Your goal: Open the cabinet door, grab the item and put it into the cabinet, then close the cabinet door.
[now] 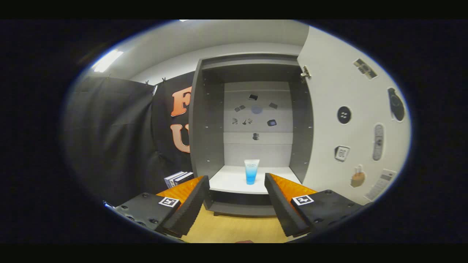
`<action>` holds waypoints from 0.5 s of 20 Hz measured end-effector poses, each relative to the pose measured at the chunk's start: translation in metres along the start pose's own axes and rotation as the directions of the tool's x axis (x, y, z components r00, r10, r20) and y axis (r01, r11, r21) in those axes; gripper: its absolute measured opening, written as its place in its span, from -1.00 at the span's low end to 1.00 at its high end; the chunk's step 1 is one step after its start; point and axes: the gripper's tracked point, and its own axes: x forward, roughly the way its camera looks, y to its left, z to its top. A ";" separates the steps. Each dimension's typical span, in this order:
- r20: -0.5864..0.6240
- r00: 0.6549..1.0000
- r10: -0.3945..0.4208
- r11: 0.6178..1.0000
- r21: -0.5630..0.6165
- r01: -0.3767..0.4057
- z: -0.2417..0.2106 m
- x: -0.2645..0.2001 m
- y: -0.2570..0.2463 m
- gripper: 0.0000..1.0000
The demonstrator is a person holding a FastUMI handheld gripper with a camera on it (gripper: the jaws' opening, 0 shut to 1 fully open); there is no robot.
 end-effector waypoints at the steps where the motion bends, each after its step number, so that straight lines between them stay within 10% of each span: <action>1: 0.008 1.000 -0.020 1.000 0.009 0.020 0.001 -0.023 -0.009 0.94; 10: 0.114 0.983 -0.141 0.989 0.050 0.136 0.008 -0.193 -0.097 0.92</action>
